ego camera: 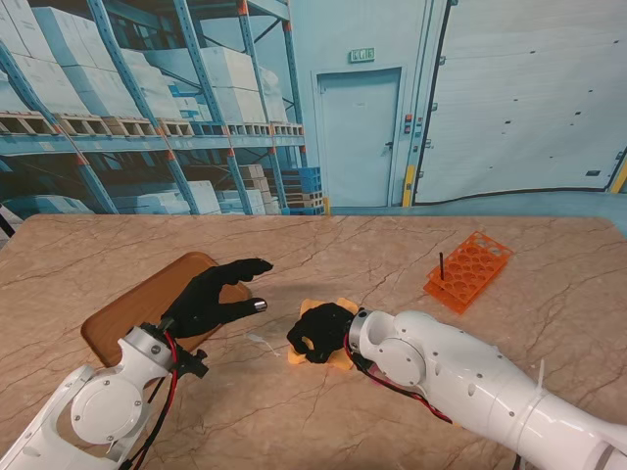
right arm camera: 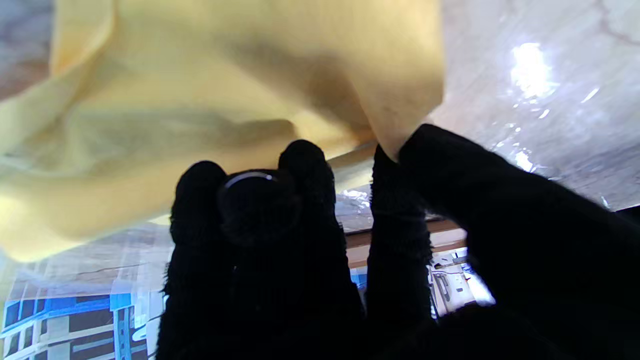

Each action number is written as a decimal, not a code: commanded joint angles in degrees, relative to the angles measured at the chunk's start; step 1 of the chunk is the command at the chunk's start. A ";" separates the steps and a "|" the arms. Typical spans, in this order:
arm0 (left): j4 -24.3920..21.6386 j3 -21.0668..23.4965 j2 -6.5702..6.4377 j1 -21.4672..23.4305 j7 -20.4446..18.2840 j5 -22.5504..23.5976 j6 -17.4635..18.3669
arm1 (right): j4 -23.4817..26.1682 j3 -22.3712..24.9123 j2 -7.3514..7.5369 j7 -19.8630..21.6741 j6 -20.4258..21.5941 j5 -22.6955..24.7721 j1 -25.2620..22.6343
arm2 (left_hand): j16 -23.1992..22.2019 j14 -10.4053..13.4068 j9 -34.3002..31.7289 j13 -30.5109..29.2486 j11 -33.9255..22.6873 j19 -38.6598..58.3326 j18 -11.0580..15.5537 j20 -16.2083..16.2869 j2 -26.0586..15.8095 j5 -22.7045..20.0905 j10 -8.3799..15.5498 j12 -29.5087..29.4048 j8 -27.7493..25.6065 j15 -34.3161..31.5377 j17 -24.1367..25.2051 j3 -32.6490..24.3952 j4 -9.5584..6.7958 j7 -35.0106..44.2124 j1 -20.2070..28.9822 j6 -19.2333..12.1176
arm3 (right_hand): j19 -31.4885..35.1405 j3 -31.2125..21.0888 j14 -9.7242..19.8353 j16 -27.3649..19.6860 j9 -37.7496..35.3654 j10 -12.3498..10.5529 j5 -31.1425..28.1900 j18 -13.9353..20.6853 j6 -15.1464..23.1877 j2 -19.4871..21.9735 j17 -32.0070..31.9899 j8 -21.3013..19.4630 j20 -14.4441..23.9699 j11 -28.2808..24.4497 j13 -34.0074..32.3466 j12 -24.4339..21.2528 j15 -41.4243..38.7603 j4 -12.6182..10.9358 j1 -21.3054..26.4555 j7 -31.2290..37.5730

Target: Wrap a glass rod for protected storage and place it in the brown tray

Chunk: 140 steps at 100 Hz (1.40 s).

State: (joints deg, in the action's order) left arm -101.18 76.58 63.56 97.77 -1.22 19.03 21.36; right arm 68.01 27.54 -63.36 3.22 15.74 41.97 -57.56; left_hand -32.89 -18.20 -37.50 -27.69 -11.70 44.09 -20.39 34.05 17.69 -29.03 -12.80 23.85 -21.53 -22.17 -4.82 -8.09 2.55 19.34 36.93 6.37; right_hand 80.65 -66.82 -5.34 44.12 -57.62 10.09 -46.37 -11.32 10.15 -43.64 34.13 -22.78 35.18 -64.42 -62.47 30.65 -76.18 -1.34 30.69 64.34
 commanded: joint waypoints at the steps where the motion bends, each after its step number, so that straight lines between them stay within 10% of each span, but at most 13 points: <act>1: 0.11 0.05 0.20 0.36 -0.03 -0.08 0.14 | 0.80 -0.45 0.13 0.65 0.65 -0.19 0.15 | 0.30 0.58 0.24 0.63 1.09 -0.28 -0.90 0.79 -1.60 1.00 -0.28 -0.34 -0.58 0.73 0.52 1.66 -1.76 -0.94 0.73 -2.03 | 0.05 -2.23 0.30 0.98 0.13 2.60 -1.93 -1.11 2.70 0.65 -0.50 -0.43 1.35 -0.67 0.97 0.49 0.08 1.43 2.09 0.09; 83: -0.20 -0.36 0.21 0.52 0.01 -0.03 -0.53 | 5.00 0.80 1.43 5.54 -0.51 -0.88 -0.94 | 0.29 0.56 0.16 0.57 1.06 -0.20 -1.08 0.91 -1.86 0.90 -0.19 -0.35 -0.62 0.75 0.54 2.14 -1.79 -0.87 0.90 -2.22 | -5.46 10.97 -0.61 2.12 7.88 3.26 4.94 -0.30 -2.25 3.82 -5.64 -1.57 2.52 4.26 8.05 3.12 5.70 5.22 -6.95 -13.72; 100: -0.29 -0.50 0.16 0.43 -0.29 -0.06 -0.79 | 7.62 5.57 1.86 4.10 -0.44 1.61 -4.10 | 0.28 0.55 0.24 0.51 1.11 -0.21 -1.05 0.92 -1.88 0.91 -0.24 -0.37 -0.62 0.73 0.59 2.22 -1.81 -0.89 1.01 -2.13 | -9.76 12.99 -1.71 -0.68 15.66 3.38 9.47 -0.13 -2.86 8.17 -9.90 -9.24 2.37 10.00 15.09 0.30 14.26 1.87 -9.53 -22.36; 140: -0.59 -0.83 0.12 0.24 -0.56 -0.07 -1.48 | 16.19 24.89 2.82 -4.05 3.41 12.80 -14.84 | 0.24 0.53 0.24 0.57 1.11 -0.22 -0.97 0.91 -2.01 0.93 -0.13 -0.36 -0.63 0.72 0.60 2.41 -1.82 -0.90 1.00 -2.21 | -23.20 13.49 -0.85 -12.54 23.59 0.78 16.06 -0.41 -1.99 9.84 -16.50 -9.20 -1.71 22.94 22.55 -9.01 40.91 1.82 -10.44 -23.60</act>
State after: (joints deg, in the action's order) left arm -101.26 75.93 63.54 97.72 -1.51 19.00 20.22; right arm 82.51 51.14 -61.61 -0.25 18.89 53.66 -71.88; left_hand -32.89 -18.20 -37.50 -27.69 -11.70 44.09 -20.61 34.06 17.09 -29.03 -12.85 23.85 -21.53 -22.17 -4.81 -6.80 2.55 19.34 36.93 6.34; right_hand 58.54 -54.09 -6.53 32.50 -35.65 11.50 -31.75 -11.32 7.80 -36.51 18.33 -32.10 34.43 -42.34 -41.61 22.54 -36.91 3.00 22.79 40.88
